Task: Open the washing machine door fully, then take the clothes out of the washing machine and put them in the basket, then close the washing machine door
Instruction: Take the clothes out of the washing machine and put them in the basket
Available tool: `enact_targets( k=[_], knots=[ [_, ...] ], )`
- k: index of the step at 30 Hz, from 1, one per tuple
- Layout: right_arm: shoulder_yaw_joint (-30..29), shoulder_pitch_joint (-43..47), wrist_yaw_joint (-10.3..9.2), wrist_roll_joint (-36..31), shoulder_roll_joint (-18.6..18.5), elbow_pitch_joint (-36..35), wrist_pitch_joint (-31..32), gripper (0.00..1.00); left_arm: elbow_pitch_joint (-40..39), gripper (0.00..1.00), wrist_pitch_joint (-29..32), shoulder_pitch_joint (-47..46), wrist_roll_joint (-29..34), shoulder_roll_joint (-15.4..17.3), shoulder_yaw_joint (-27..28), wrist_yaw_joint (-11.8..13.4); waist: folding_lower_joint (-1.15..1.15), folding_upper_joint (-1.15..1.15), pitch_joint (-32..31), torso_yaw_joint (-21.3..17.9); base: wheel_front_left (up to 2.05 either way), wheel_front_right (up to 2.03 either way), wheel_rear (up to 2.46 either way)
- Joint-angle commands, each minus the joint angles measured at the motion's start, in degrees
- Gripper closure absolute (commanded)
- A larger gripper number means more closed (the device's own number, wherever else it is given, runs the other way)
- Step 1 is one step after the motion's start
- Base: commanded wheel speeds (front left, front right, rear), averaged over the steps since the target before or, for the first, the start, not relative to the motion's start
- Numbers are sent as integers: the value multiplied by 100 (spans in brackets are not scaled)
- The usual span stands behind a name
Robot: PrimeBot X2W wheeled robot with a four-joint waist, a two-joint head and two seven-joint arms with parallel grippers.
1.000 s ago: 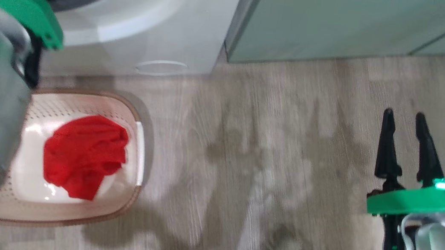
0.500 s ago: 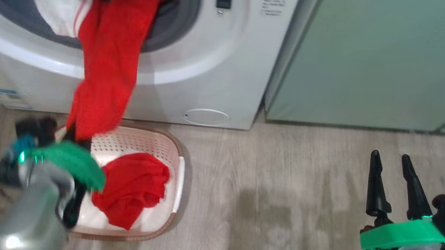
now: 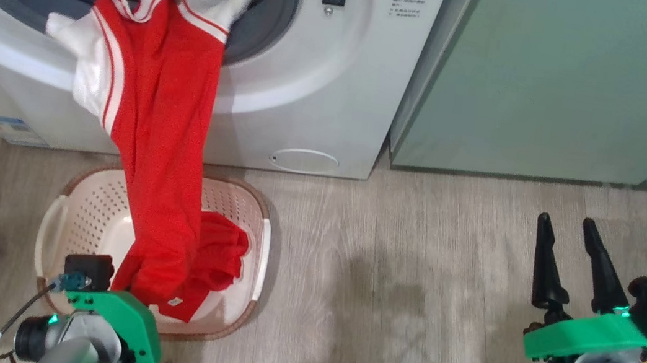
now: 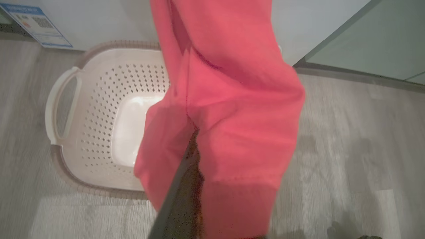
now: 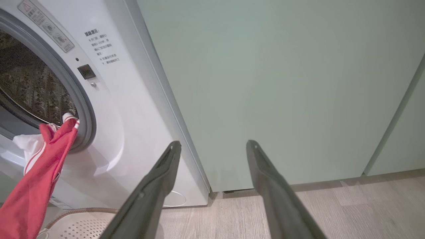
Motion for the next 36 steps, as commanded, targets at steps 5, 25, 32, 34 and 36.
enact_targets(
  k=[5, 25, 32, 34, 36],
  knots=[
    [68, -231, -4, 23, -144, -223, -36, 0, 866, 100, 241, -658, -186, 96, 87, -43, 0, 0, 443, -145, 0, 0, 0],
    [-32, -705, -4, 39, -369, -467, -36, 0, 2040, 100, 362, -2130, -301, 203, 66, 437, 0, 0, 1667, -369, 0, 0, 0],
    [-91, -783, -4, 28, -442, -545, -36, 0, 2105, 100, 514, -2348, -412, 163, 115, 583, 0, 0, 1911, -358, 0, 0, 0],
    [-109, -787, -4, 27, -447, -547, -36, 0, 2114, 100, 524, -2343, -434, 150, 116, 589, 0, 0, 1929, -355, 0, 0, 0],
    [-131, -784, -4, 24, -449, -539, -36, 0, 2119, 98, 493, -2306, -447, 127, 107, 585, 0, 0, 1915, -343, 0, 0, 0]
  ],
)
